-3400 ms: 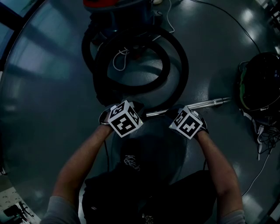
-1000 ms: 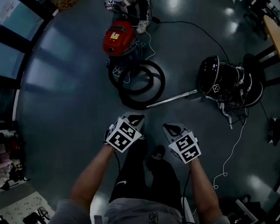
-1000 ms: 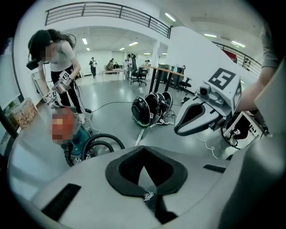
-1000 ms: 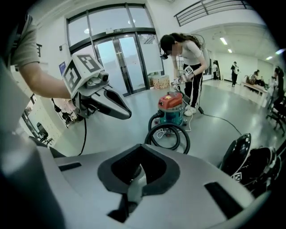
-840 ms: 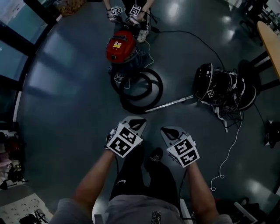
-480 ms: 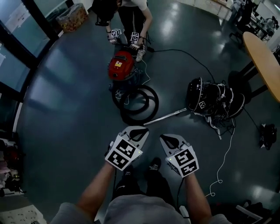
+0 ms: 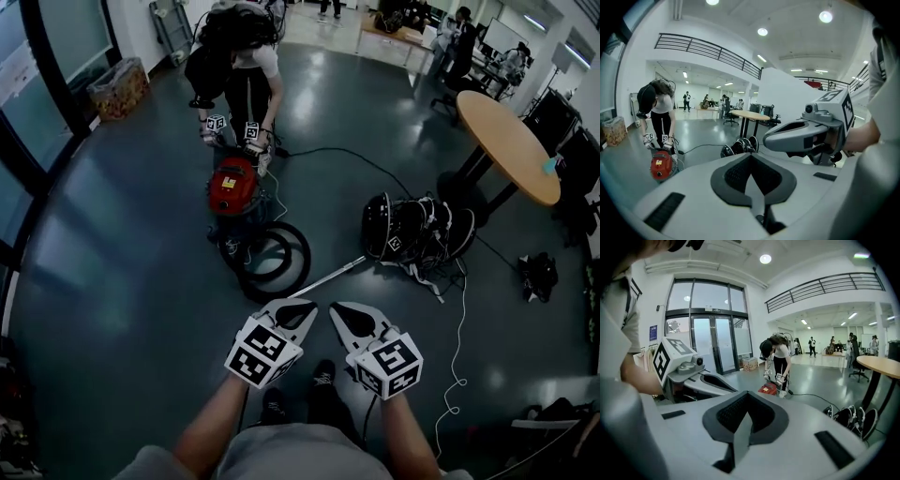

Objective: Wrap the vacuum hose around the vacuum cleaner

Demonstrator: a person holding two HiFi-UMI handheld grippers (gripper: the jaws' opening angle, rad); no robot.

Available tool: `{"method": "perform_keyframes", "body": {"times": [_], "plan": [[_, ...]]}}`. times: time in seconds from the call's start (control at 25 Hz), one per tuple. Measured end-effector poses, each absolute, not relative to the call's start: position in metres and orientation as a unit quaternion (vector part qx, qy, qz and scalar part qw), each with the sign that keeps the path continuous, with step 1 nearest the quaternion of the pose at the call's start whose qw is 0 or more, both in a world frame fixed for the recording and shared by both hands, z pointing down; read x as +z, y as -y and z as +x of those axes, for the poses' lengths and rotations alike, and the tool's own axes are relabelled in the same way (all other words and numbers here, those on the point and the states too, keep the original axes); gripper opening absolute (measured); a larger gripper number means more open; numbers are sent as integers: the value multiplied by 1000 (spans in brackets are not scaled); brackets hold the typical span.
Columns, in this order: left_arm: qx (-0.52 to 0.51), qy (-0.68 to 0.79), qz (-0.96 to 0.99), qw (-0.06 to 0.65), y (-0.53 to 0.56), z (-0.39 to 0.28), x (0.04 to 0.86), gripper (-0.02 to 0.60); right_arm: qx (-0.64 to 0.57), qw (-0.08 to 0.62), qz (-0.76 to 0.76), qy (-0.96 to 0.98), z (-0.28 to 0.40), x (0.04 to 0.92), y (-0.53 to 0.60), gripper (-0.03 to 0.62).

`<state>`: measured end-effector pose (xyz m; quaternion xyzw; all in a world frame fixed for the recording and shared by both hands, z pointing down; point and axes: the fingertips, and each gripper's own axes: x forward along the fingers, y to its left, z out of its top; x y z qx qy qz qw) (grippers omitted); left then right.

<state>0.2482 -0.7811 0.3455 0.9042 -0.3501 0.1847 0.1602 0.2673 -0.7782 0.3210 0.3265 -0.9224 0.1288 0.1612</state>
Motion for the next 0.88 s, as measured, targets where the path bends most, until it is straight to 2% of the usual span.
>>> {"method": "perform_keyframes", "body": {"times": [0.56,0.88], "plan": [[116,378,916,73,712,203,245,6,81,77,368,923,228,235,708,4],[108,386,914,57,693,191,228,6,78,64,371,923,214,221,694,5]]}}
